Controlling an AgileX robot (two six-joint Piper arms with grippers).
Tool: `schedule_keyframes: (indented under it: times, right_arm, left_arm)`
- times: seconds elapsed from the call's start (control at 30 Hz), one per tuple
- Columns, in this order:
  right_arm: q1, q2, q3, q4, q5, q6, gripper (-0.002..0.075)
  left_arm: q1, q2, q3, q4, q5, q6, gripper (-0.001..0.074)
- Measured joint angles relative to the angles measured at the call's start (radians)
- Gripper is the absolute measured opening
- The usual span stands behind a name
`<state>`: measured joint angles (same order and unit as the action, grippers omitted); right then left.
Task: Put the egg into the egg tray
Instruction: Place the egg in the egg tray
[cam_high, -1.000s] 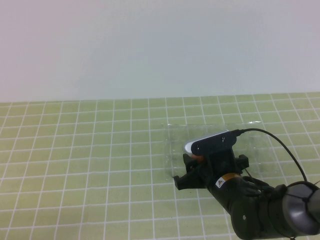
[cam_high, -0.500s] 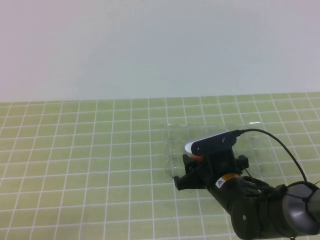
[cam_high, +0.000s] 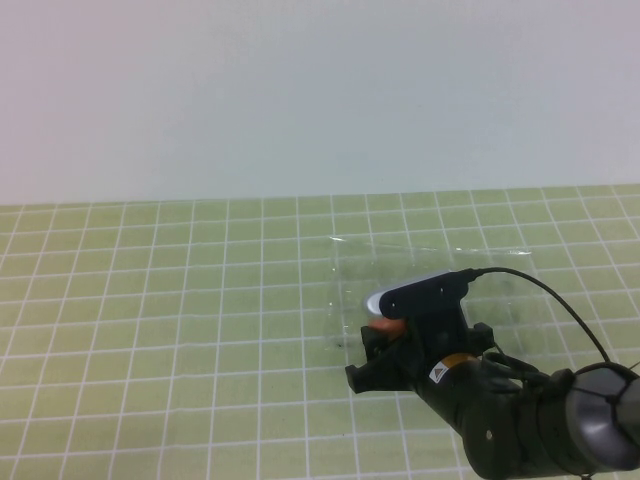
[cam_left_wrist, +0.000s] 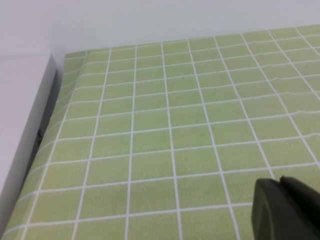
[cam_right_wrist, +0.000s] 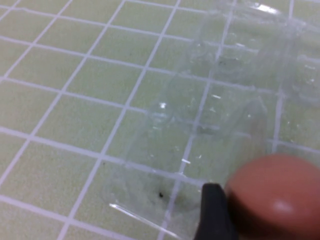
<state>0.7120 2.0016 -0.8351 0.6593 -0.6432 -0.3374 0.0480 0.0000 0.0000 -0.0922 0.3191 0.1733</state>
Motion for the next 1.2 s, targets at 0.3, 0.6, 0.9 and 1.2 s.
schedule_keyframes:
  times: [0.3,0.6,0.9,1.2]
  right_arm:
    - [0.0,-0.104,0.003,0.0,0.051,-0.035,0.0447]
    - [0.0,-0.329,0.007,-0.006,0.076,-0.078,0.0447]
    - [0.011,-0.695,0.007,-0.025,0.146,-0.088,0.0254]
    - [0.011,-0.843,0.01,-0.359,0.212,-0.082,0.0007]
  left_arm:
    - [0.0,0.0,0.0,0.0,0.0,0.0,-0.0002]
    - [0.0,0.0,0.0,0.0,0.0,0.0,-0.0002]
    - [0.0,0.0,0.0,0.0,0.0,0.0,-0.0002]
    - [0.0,0.0,0.0,0.0,0.0,0.0,-0.0002]
